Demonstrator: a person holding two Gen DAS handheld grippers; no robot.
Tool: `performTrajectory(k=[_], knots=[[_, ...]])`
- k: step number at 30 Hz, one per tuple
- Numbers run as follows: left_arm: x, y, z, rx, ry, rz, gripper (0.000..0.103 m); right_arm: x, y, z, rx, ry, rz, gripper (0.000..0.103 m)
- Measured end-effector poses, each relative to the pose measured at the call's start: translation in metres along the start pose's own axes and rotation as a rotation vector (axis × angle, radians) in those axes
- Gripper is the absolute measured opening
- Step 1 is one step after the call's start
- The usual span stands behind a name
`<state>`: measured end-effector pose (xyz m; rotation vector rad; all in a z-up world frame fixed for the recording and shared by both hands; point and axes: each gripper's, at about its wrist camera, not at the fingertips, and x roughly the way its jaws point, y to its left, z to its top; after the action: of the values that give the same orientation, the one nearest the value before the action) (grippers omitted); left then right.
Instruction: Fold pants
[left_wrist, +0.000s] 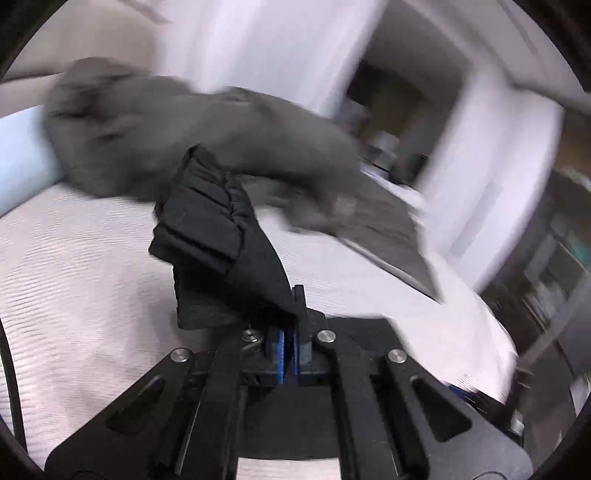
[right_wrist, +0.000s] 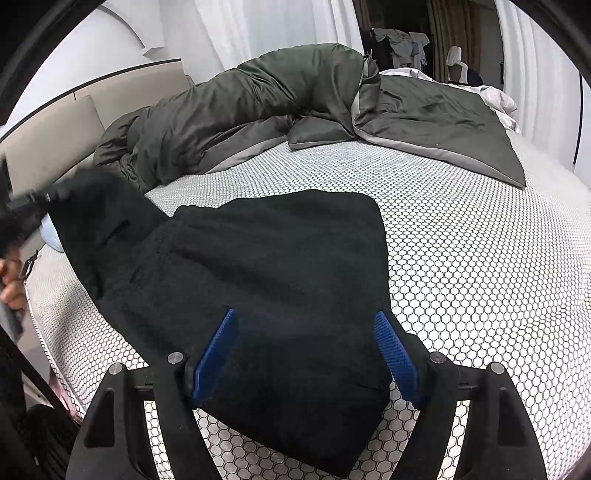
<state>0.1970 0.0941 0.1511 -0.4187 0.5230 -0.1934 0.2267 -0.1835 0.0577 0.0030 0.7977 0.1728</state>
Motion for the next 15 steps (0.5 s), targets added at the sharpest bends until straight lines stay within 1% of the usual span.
performTrajectory(k=[2,3,4,5,6,7,8,10,11,12,13,15], knots=[[0.03,-0.054,-0.012,0.06,0.091,-0.138,0.001,0.0,-0.004,0.0,0.01,-0.003,-0.004,0.078],[0.042,-0.074,-0.02,0.081,0.137,-0.176,0.001,0.0,-0.007,0.0,0.017,-0.001,-0.008,0.078],[0.057,-0.098,-0.037,0.102,0.214,-0.225,0.004,0.002,-0.011,-0.001,0.025,0.005,-0.019,0.078],[0.071,-0.11,-0.051,0.117,0.289,-0.258,0.007,0.004,-0.018,-0.003,0.041,0.02,-0.044,0.078],[0.081,-0.117,-0.063,0.123,0.347,-0.272,0.017,0.007,-0.023,-0.004,0.053,0.037,-0.063,0.078],[0.089,-0.119,-0.077,0.127,0.407,-0.284,0.02,0.009,-0.029,-0.006,0.066,0.052,-0.083,0.078],[0.091,-0.116,-0.089,0.12,0.433,-0.29,0.02,0.01,-0.034,-0.007,0.074,0.06,-0.102,0.078],[0.083,-0.103,-0.1,0.128,0.445,-0.287,0.021,0.01,-0.045,-0.009,0.09,0.076,-0.148,0.078],[0.077,-0.097,-0.102,0.138,0.439,-0.287,0.023,0.009,-0.048,-0.009,0.097,0.076,-0.157,0.078],[0.071,-0.089,-0.1,0.155,0.412,-0.277,0.03,0.007,-0.052,-0.009,0.109,0.071,-0.163,0.078],[0.069,-0.077,-0.096,0.163,0.38,-0.258,0.041,0.003,-0.056,-0.009,0.125,0.063,-0.168,0.078],[0.066,-0.05,-0.087,0.147,0.306,-0.187,0.058,-0.003,-0.057,-0.007,0.143,0.037,-0.161,0.078]])
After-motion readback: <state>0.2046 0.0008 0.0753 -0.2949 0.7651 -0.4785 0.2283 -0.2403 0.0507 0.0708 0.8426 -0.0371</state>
